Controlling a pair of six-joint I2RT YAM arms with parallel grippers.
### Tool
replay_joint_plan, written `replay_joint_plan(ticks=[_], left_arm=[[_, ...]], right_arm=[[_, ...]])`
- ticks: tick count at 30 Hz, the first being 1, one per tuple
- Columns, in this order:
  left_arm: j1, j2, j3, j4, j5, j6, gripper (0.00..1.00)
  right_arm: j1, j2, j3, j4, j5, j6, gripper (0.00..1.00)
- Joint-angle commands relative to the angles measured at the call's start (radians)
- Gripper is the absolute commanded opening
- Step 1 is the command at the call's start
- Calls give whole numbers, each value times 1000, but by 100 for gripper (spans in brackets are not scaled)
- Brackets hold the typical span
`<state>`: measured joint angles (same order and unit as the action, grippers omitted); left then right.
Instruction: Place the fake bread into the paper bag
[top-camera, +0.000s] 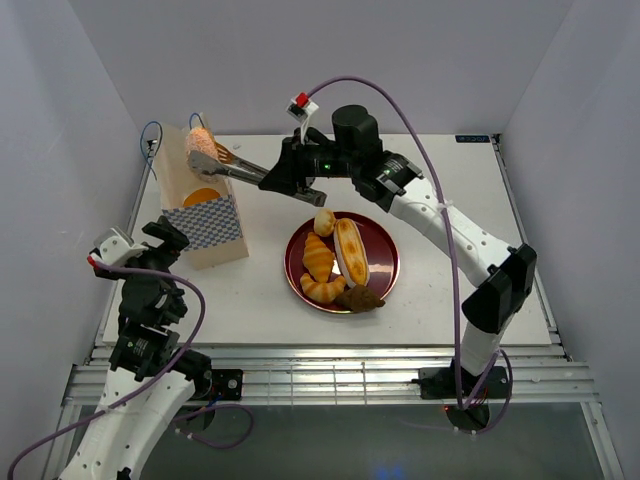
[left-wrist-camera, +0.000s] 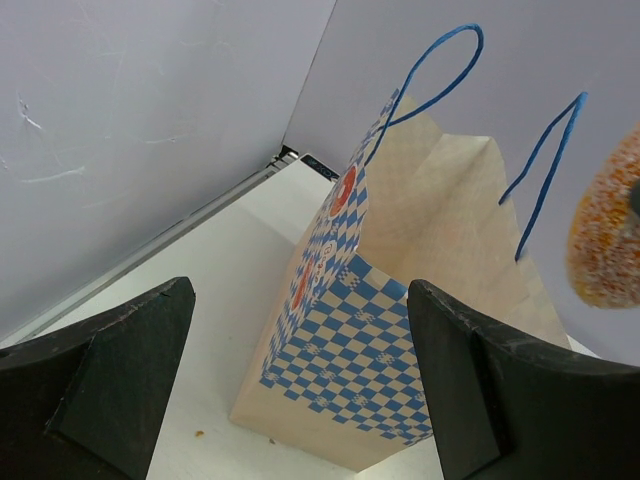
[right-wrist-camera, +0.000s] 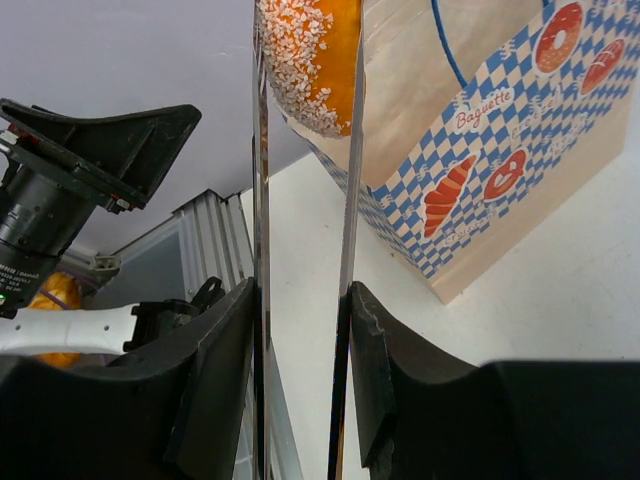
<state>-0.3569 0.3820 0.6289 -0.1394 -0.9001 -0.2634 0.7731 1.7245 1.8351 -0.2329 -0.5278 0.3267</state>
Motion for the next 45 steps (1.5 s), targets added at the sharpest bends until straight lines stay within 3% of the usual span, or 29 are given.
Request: replay_joint_plan(ticks=[1,9,15,24,33,37,45], left_arm=[[-4,12,5,-19,20,-11,98],[-2,9,5,-19,38,-19,98],[-2,9,5,-19,58,-22,98],[-2,15,6,-19,76,-22,98],[-2,26,8,-19,90,-17,98],[-2,24,8,-17,89,-13,98],[-4,34,8,-16,110,-11,98]], right_arm=[[23,52,114,53,-20,-20,44],[25,204,265,27,-40,-18,45],[26,248,285,43,-34,-15,53],[26,257,288,76,-34,3,62],[23,158,274,21,-5,-18,58],[25,43,190,-8,40,-51,59],[23,-355,-297,-5,219,-81,59]])
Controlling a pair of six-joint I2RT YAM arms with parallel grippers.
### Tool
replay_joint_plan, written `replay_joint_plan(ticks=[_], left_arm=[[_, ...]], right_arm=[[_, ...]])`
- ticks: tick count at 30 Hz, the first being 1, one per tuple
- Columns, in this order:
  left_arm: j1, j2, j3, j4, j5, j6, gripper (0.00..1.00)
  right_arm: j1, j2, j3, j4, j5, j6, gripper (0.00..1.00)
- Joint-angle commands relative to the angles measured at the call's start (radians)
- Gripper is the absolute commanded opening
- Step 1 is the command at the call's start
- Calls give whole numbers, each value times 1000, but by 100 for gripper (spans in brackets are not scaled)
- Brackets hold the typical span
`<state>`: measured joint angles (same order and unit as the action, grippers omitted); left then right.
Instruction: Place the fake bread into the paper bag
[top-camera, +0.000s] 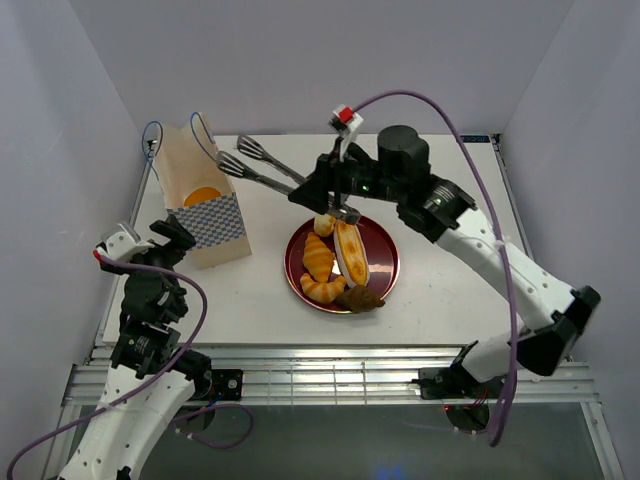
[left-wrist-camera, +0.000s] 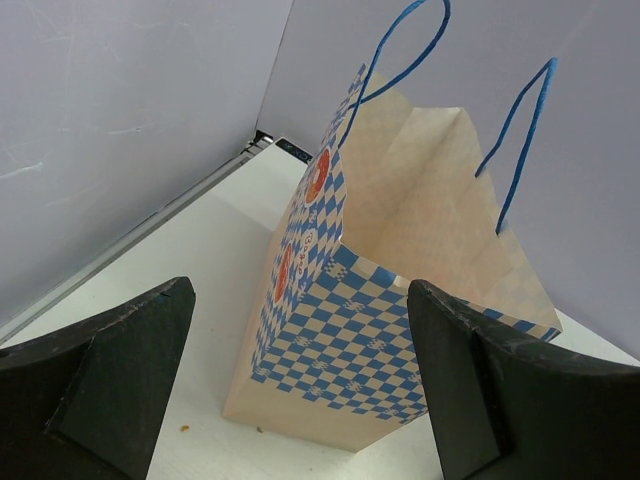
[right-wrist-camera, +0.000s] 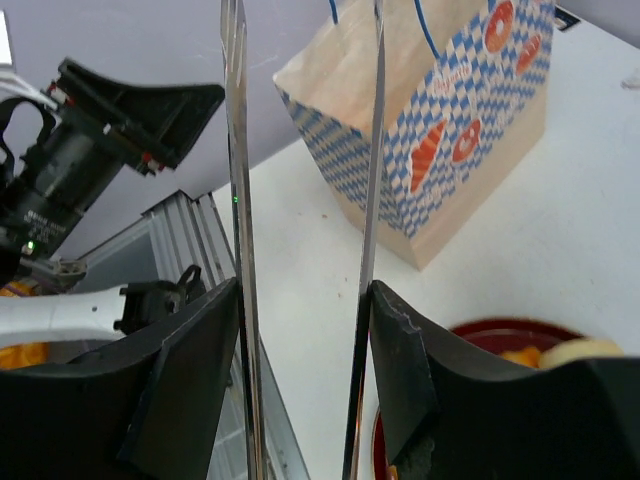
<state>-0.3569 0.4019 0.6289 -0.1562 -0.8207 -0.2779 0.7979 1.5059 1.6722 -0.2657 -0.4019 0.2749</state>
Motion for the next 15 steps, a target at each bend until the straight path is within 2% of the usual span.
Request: replay_joint_plan(ticks=[1,6,9,15], left_arm=[[-4,15,6,3,41,5,98],[-4,44,18,-12,55,5,98],[-4,41,20,-9,60,8,98],[-4,41,18,-8,80,8,98]], right_arm=[[-2,-182,-184,26,128,-26,59],[-2,-507,-532,0,276,7,60],[-2,-656,-650,-81,334,26,61],[-2,-811,-730,-282,383,59,61]])
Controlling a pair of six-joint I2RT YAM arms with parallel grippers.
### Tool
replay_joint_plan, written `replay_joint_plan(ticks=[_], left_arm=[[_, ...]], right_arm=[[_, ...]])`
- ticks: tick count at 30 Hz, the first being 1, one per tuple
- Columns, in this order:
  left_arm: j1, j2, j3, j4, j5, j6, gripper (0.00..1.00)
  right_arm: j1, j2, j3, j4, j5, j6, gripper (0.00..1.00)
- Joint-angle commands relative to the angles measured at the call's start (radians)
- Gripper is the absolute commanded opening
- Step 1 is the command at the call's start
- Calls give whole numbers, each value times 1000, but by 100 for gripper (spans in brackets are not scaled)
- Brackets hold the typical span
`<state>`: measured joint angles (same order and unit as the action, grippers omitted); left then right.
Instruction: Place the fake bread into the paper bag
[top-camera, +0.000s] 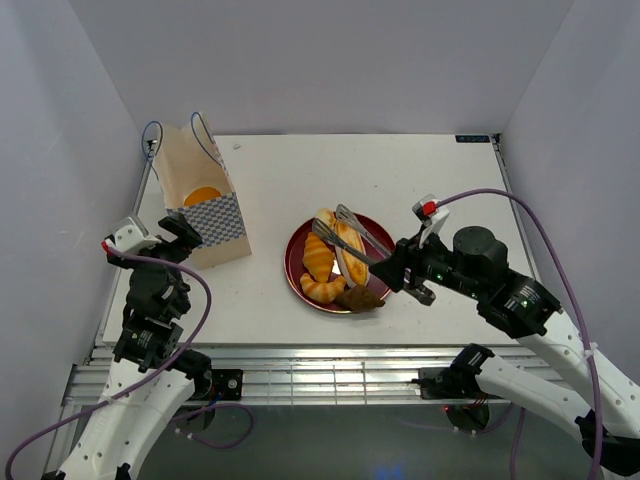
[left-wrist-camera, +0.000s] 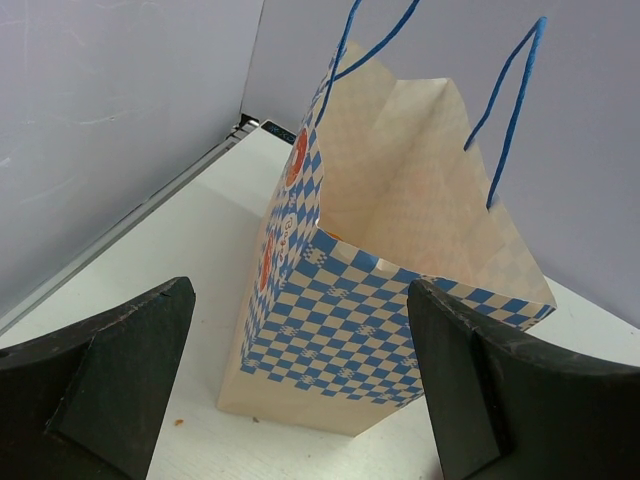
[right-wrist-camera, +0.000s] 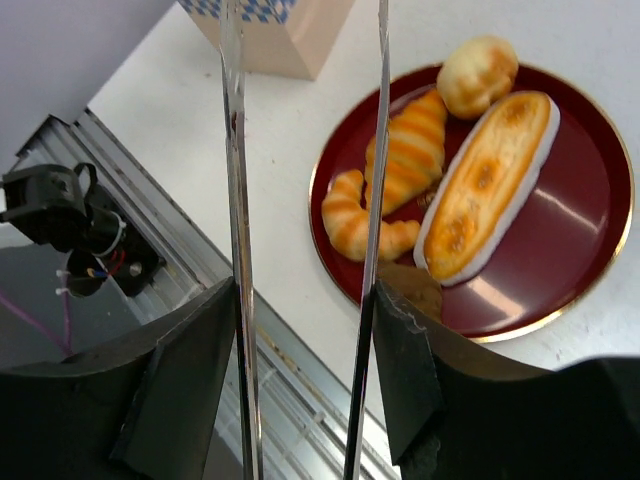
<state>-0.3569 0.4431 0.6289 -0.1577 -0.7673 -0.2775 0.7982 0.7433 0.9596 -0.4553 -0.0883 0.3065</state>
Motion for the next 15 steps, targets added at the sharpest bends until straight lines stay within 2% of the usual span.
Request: replay_joint_plan(ticks=[1,5,15], left_arm=[[-4,3,18,-9,28,6,98],[-4,5,20,-5,40,3,98],[-4,19,23,-9,75,-2,98]], right_arm=[[-2,-61,-22,-153,73,40,61],[-2,-91,-31,-294,78,80,61],[-1,-108,-94,-494,62,152,62]])
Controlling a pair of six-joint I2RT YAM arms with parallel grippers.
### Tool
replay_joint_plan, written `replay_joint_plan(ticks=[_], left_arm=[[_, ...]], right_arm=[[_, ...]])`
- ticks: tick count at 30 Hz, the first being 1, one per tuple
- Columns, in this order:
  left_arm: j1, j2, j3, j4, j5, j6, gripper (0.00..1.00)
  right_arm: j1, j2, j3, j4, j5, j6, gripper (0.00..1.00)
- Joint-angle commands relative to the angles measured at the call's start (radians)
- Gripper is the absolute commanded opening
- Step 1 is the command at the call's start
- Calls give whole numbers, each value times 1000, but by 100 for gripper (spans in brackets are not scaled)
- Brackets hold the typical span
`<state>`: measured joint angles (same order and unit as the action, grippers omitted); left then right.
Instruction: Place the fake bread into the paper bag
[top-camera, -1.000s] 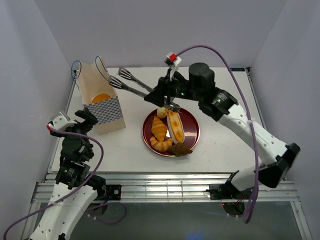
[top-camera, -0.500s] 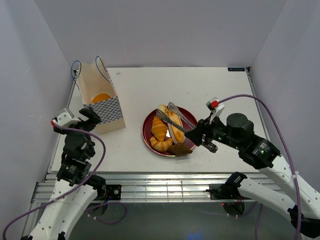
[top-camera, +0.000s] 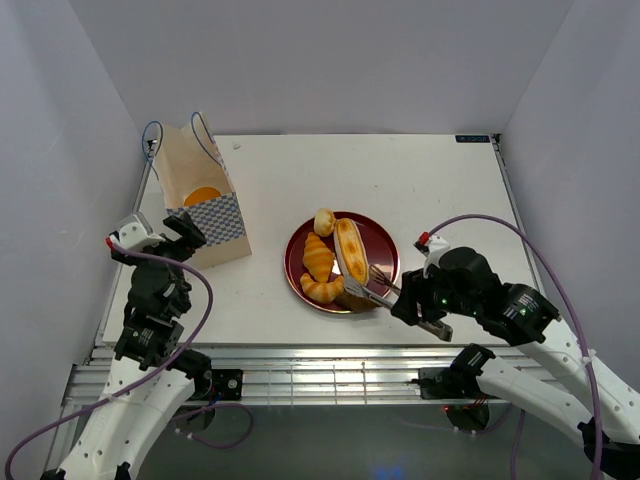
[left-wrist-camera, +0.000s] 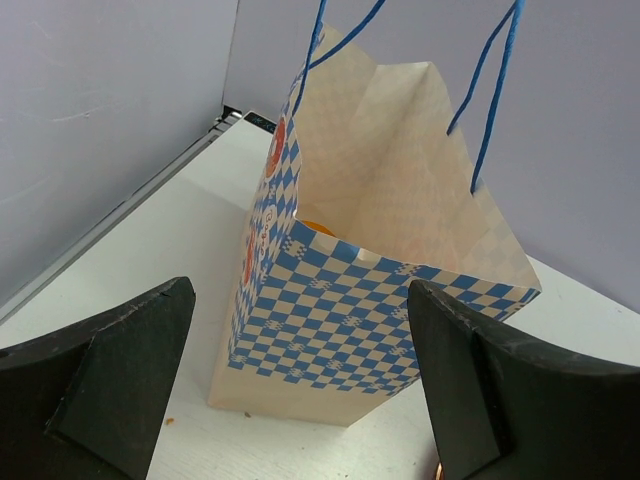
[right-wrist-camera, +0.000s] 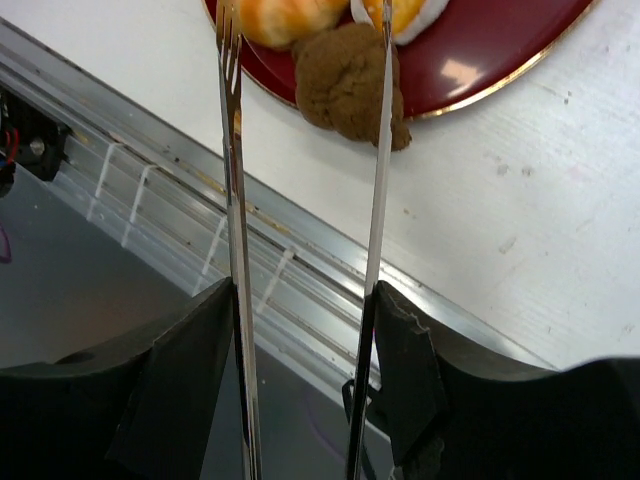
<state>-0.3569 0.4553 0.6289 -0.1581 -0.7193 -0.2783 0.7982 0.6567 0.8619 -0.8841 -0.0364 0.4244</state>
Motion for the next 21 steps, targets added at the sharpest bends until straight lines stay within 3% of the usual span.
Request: replay_joint_plan(ticks=[1,6,21], left_arm=[[-4,6,23,-11,29,-2,98],[-4,8,26,-12,44,-4,98],[-4,8,26,-14,64,-7,98]], right_arm=[[-2,-29,6,-79,16,36,62],[-2,-45,34,-151,32,31,63],[-2,-52,-18,-145,15,-18,64]])
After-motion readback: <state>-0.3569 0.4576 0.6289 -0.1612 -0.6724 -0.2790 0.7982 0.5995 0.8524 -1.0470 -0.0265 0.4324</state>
